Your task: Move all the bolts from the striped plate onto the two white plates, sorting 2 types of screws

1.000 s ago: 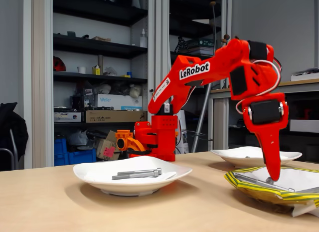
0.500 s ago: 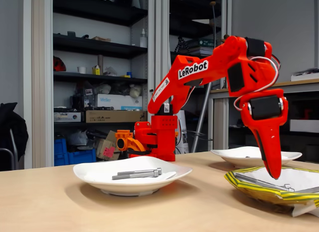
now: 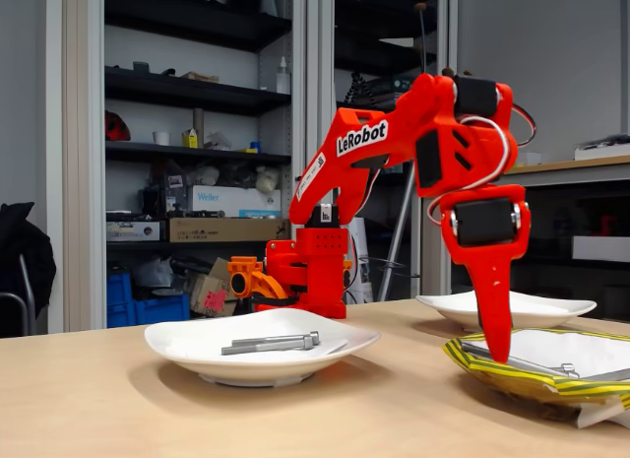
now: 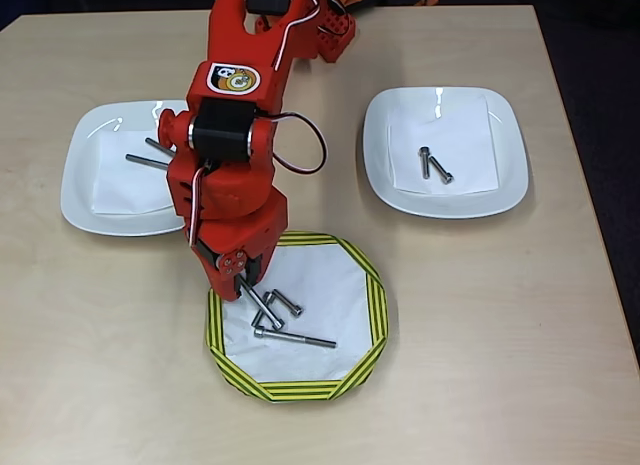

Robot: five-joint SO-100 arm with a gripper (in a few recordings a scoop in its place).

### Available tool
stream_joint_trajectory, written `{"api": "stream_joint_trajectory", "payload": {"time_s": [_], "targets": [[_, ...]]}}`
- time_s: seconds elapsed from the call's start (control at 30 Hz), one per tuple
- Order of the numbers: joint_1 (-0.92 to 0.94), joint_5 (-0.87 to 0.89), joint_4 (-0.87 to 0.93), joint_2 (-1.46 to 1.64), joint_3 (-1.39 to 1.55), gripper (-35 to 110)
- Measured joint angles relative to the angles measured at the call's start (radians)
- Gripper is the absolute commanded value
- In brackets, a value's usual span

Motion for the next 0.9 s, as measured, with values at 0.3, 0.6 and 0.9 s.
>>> {"api": "stream_joint_trajectory", "payload": {"time_s": [0.3, 0.6, 0.9], "targets": [[-0.026, 0.032, 0.002, -0.069, -0.032, 0], [-0.028, 0.038, 0.092, -0.101, -0.149, 0], [-0.012, 0.026, 0.239, -0.051, -0.207, 0]]}}
